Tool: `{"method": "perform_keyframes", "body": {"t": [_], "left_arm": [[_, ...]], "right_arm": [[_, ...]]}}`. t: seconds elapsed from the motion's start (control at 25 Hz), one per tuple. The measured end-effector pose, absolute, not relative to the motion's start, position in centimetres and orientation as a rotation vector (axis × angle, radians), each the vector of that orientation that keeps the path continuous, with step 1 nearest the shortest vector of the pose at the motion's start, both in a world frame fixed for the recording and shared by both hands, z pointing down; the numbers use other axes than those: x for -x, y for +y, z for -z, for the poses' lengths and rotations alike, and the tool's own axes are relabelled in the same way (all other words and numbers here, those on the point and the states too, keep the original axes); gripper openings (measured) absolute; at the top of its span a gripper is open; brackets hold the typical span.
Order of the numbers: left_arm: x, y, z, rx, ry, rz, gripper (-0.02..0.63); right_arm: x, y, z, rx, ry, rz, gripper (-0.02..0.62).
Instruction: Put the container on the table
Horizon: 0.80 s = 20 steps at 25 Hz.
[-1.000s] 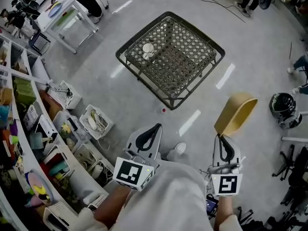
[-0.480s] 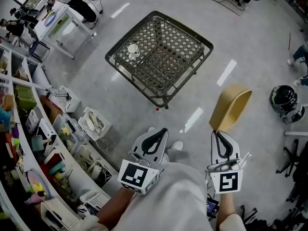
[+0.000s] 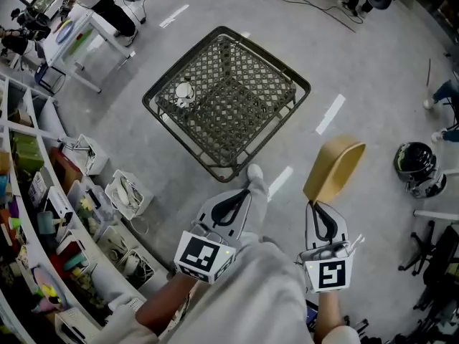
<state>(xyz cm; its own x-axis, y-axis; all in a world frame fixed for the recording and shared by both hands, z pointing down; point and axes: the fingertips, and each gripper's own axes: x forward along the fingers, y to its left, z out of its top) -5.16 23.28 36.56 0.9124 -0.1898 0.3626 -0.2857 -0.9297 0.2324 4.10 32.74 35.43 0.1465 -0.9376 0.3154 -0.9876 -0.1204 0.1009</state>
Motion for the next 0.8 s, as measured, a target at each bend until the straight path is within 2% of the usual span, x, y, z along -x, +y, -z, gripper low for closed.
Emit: {"method": "perform_keyframes", "body": {"t": [0.2, 0.44, 0.8], "left_arm": [[-1.6, 17.3, -36.8, -2.773, -0.402, -0.460, 0.023], [-5.9, 9.3, -36.2, -2.723, -0.528, -0.418, 0.023], [-8.1, 3.1, -35.8, -2.695, -0.737, -0.409, 0.023]], "right_arm": [[-8.7, 27.3, -36.7, -2.008, -1.901, -0.252, 0.021], [-11.8, 19.6, -37.2, -1.811, -2.020, -0.250, 0.021], [-16.3, 10.4, -38.3, -1.593, -2.089, -0.235, 0.021]]}}
